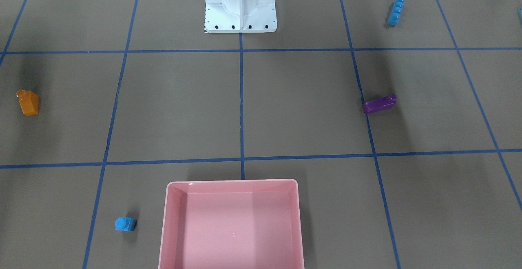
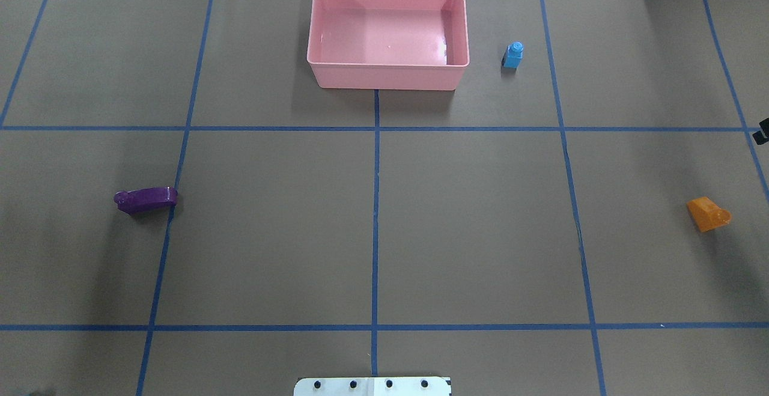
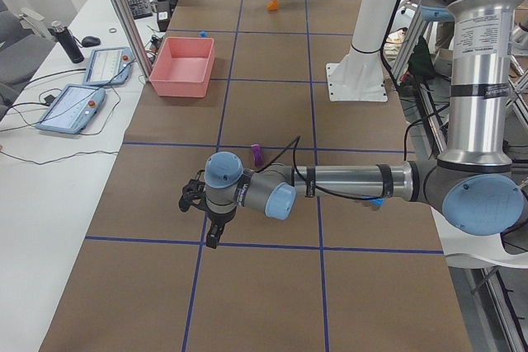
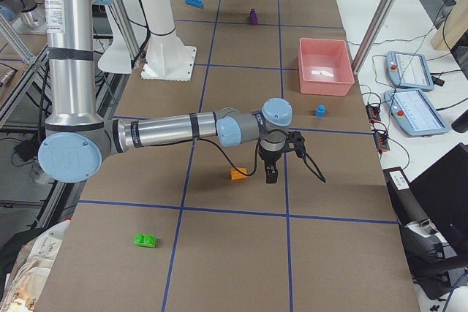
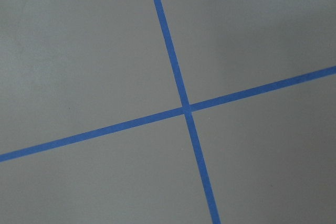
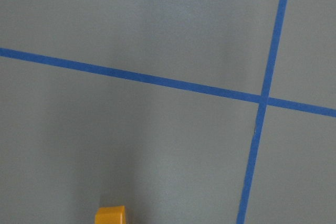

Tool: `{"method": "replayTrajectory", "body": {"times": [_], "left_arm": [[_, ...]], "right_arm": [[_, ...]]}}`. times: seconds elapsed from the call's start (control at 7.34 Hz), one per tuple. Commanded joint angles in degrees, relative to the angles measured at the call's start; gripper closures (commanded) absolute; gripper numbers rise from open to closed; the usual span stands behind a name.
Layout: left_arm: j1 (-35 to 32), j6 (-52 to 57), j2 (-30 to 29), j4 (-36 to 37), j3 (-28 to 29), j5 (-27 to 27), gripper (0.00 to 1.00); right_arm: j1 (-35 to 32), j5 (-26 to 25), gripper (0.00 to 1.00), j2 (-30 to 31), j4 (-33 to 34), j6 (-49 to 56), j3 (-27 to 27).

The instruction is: Put all blocks into box

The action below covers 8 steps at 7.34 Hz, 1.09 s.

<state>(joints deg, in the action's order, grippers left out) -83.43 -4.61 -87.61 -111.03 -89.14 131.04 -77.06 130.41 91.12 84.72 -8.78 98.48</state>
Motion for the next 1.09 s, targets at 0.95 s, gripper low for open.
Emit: {"method": "replayTrajectory", "body": {"times": [0.95], "left_arm": [[1.9,-0.1,1.1,-2.4,0.3,0.8,0.0]], "right_arm": [[-2.3,4.9,0.0,2.8,-16.3,2.3,-7.3]]}}
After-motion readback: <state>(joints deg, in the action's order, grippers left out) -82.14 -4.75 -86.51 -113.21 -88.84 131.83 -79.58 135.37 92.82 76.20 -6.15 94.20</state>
